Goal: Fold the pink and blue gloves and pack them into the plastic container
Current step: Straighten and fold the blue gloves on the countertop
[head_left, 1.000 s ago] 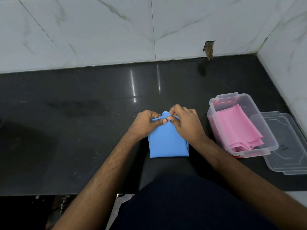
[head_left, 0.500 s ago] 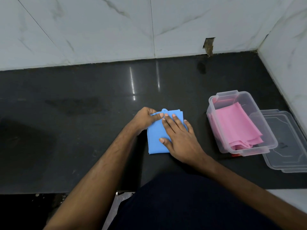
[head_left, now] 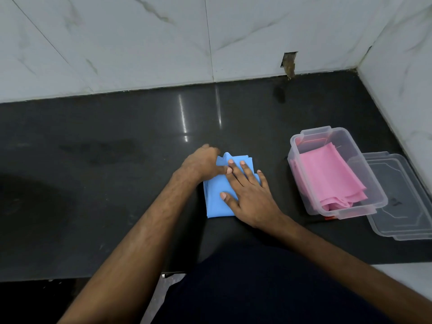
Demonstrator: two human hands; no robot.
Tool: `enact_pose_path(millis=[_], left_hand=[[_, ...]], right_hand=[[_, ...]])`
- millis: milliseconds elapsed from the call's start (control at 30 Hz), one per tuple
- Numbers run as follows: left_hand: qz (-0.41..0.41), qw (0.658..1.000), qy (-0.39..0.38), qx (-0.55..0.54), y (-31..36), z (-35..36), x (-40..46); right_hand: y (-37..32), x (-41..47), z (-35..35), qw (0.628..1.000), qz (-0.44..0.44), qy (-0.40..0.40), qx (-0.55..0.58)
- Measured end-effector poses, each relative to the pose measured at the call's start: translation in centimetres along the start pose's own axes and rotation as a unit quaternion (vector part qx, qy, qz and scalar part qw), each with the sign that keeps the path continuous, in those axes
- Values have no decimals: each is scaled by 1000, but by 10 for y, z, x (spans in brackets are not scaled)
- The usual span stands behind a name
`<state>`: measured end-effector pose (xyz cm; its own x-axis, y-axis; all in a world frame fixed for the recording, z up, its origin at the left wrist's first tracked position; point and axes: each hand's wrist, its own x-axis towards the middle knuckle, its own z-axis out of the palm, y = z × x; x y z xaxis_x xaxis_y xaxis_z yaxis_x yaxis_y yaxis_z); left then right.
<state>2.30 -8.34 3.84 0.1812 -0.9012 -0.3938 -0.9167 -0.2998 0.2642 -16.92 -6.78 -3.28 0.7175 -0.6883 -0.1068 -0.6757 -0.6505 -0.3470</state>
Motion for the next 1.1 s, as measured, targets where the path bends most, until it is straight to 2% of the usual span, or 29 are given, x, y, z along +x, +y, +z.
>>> enact_pose_path(millis=[67,133,367,500,633,733,833,933,1000,1100], left_hand=[[17,997,-58,-54,-4,-2,1],[18,990,-85,-109,-11,-3,1],[-10,973,-112,-202,-19,3,6],[-10,946,-138,-293,-23,5,7],[3,916,-148,-372,-26,7,-2],[27,884,-176,-432,-29,-1,-12],[59,876,-204,-433,-23,-17,-22],[120,884,-228,-390,-12,-37,-32],[160,894,-238,-344,-1,-52,-42],[203,906,-246,-279,18,-73,-57]], right_hand=[[1,-2,2,999,10,15,30],[0,-2,2,997,27,39,62],[-4,-1,1,993,73,53,72],[-6,4,-3,989,101,50,92],[3,12,-20,977,102,53,180],[17,20,-47,965,111,0,238],[26,23,-76,948,97,-69,296],[27,23,-103,966,56,-83,237],[24,23,-124,977,-5,-91,195],[16,17,-151,961,-67,-151,223]])
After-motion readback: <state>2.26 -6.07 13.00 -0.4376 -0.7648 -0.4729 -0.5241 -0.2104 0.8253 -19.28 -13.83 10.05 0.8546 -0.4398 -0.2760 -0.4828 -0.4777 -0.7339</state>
